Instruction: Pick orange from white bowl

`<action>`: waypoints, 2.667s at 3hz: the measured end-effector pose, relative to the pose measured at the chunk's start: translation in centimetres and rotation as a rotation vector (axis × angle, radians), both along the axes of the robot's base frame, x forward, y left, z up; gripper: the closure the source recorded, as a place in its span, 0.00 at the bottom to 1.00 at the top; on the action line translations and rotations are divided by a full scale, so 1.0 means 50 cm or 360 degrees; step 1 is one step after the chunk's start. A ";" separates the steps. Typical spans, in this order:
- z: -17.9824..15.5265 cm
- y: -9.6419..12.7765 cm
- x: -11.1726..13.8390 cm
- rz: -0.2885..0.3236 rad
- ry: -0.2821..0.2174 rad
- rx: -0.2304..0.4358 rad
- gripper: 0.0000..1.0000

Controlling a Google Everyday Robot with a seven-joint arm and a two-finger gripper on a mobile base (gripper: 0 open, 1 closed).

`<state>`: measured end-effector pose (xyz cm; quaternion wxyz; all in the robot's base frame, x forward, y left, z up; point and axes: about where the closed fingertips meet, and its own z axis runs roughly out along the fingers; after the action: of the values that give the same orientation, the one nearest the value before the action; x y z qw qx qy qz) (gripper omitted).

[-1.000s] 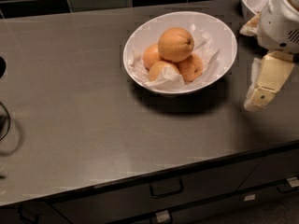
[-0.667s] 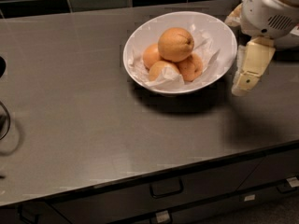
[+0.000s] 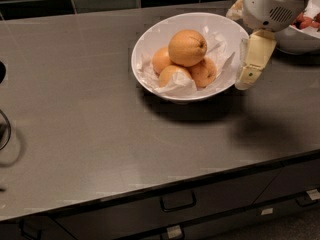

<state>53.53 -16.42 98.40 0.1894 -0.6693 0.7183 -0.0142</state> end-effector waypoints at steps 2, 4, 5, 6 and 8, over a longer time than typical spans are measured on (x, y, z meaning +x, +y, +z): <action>-0.016 0.064 0.088 0.0170 0.0025 -0.0030 0.00; -0.051 0.143 0.171 0.0291 0.0060 -0.0035 0.00; -0.055 0.148 0.187 0.0285 0.0039 -0.0021 0.00; -0.064 0.150 0.198 0.0283 0.0042 -0.0007 0.15; -0.069 0.154 0.207 0.0286 0.0065 -0.0004 0.49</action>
Offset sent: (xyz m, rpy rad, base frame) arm 0.0662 0.0504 -0.0161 -0.0356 0.0659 0.1863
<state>63.87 -8.73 94.96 0.1742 -0.7316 0.6590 0.0156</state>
